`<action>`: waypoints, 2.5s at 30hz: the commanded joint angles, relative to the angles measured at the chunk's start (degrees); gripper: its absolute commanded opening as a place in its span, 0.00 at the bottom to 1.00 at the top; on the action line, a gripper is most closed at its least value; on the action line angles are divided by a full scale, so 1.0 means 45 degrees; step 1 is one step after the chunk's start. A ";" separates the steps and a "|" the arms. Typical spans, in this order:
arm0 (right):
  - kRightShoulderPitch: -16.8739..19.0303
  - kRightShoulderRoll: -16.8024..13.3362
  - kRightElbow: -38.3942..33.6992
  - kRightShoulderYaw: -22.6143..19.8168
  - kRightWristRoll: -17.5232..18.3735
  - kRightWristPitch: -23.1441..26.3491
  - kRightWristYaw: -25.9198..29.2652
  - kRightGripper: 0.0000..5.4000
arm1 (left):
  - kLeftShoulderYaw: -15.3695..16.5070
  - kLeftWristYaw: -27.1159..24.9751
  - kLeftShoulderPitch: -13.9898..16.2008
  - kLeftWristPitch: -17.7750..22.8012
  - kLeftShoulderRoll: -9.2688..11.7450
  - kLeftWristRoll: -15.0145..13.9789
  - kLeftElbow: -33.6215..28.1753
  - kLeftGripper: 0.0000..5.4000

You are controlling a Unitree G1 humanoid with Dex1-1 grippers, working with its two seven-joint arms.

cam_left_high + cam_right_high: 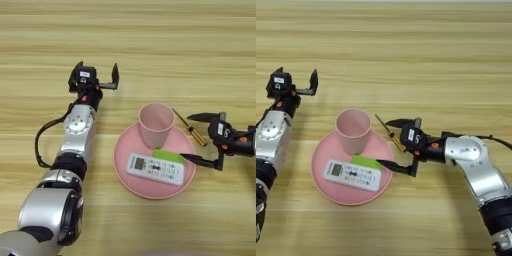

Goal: Move the objects on the table

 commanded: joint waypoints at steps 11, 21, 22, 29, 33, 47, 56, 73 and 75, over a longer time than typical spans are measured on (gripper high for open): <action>0.0896 -0.1122 -0.0440 -0.1260 0.0438 0.0159 -0.0106 1.00 | -0.0046 0.0027 -0.0188 -0.0146 -0.0017 0.0139 0.0141 1.00; 0.0546 -0.1054 0.0927 -0.0922 -0.0968 0.0416 -0.1281 1.00 | -0.0037 0.0004 -0.0161 -0.0153 0.0010 0.0128 0.0109 1.00; 0.0494 -0.1019 0.1064 -0.0865 -0.1132 0.0430 -0.1396 1.00 | -0.0036 0.0003 -0.0159 -0.0154 0.0012 0.0129 0.0108 1.00; 0.0226 -0.0732 0.1558 -0.0633 -0.1304 0.0564 -0.1598 1.00 | -0.0043 0.0010 -0.0151 -0.0162 0.0007 0.0137 0.0104 1.00; 0.0076 -0.0559 0.1810 -0.0528 -0.1297 0.0683 -0.1649 1.00 | -0.0042 0.0010 -0.0146 -0.0162 0.0010 0.0136 0.0108 1.00; -0.0669 0.0268 0.3115 -0.0198 -0.1574 0.1368 -0.2062 1.00 | -0.0038 0.0006 -0.0134 -0.0173 0.0024 0.0137 0.0116 1.00; -0.0901 0.0528 0.3746 0.0034 -0.1924 0.1410 -0.2416 1.00 | -0.0040 0.0013 -0.0147 -0.0171 0.0014 0.0137 0.0124 1.00; -0.1285 0.0885 0.4955 0.0586 -0.2519 0.1028 -0.3182 0.75 | -0.0048 0.0059 -0.0205 -0.0156 -0.0021 0.0149 0.0173 1.00; -0.1318 0.0908 0.5070 0.0655 -0.2565 0.0977 -0.3253 0.71 | -0.0045 0.0057 -0.0212 -0.0153 -0.0020 0.0145 0.0182 1.00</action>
